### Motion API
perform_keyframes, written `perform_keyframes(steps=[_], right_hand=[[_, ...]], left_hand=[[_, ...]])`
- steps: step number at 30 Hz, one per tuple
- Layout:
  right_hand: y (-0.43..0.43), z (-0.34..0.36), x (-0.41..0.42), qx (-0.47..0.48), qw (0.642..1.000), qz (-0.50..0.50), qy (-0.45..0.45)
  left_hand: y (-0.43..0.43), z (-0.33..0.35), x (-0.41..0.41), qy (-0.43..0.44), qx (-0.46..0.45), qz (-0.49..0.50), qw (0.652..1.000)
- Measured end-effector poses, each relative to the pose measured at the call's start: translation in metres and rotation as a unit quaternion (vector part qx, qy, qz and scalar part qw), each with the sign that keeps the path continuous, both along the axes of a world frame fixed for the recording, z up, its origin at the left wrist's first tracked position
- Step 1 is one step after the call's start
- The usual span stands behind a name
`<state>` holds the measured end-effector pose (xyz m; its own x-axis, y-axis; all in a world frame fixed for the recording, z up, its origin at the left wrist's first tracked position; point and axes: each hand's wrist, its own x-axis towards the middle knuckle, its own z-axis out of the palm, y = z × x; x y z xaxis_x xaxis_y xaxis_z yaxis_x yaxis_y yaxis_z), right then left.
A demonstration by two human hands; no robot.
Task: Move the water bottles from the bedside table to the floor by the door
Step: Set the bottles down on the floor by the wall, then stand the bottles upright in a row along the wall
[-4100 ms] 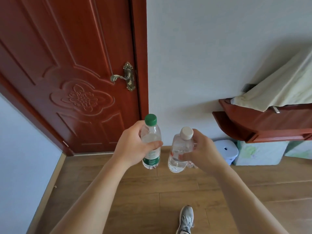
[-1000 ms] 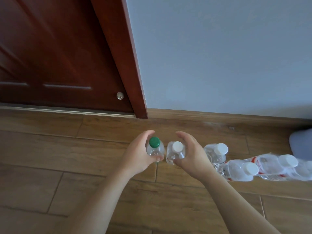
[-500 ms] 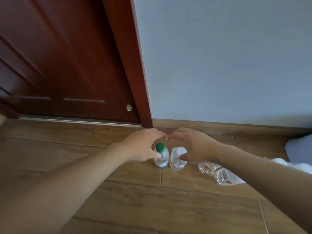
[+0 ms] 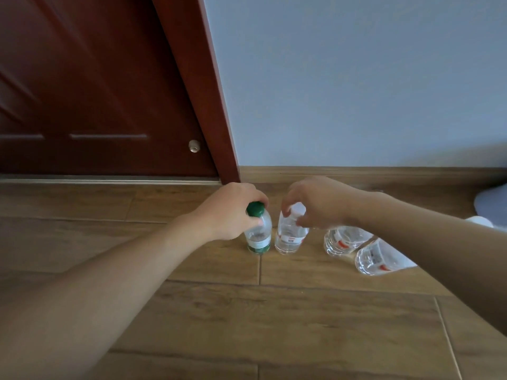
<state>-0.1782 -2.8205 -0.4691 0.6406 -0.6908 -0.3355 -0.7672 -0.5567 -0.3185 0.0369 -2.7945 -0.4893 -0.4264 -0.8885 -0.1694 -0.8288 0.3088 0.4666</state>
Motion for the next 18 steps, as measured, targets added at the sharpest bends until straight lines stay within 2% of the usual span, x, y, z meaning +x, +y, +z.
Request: perform_keyframes(steps=[9, 18], right_hand=[[0.003, -0.001, 0.007, -0.041, 0.999, -0.014, 0.005], [-0.004, 0.001, 0.01, -0.065, 0.992, -0.102, -0.03]], left_hand=[[-0.006, 0.003, 0.004, -0.003, 0.003, -0.032, 0.999], [-0.012, 0.017, 0.018, -0.031, 0.034, -0.067, 0.997]])
